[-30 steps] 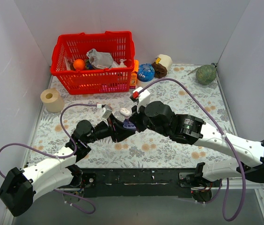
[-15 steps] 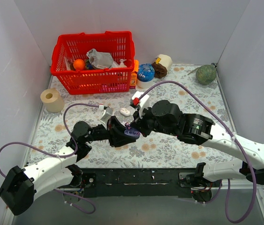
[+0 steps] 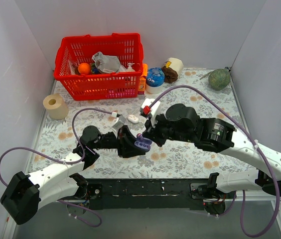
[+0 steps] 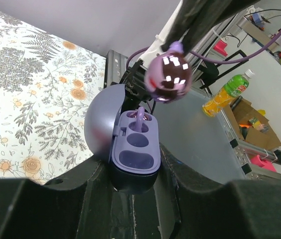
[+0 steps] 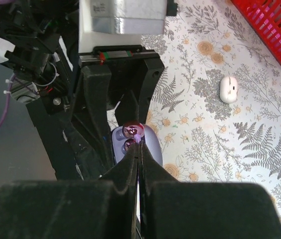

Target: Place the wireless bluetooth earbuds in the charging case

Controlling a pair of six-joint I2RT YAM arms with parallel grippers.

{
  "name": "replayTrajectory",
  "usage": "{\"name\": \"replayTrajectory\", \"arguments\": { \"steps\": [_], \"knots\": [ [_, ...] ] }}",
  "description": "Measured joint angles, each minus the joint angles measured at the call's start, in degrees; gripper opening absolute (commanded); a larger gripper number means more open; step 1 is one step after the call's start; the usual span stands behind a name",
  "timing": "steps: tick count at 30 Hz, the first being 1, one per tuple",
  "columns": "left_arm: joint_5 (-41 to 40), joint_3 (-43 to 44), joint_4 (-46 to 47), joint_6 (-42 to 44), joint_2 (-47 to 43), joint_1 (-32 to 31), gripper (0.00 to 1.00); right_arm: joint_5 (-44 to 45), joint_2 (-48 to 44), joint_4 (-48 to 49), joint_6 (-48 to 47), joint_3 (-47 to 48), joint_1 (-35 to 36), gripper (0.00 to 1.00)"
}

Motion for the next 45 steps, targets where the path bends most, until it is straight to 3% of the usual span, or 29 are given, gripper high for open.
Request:
{"name": "replayTrajectory", "arguments": {
  "steps": [20, 45],
  "knots": [
    [5.77, 5.18, -8.31, 7.91, 1.75, 0.0, 0.0, -1.95, 6.05, -15.02, -4.09, 9.94, 3.37, 0.01],
    [7.1, 6.73, -12.35, 10.6, 0.52, 0.0, 0.0, 0.59, 7.69, -14.51, -4.92, 10.78, 4.39, 0.01]
  ]
}}
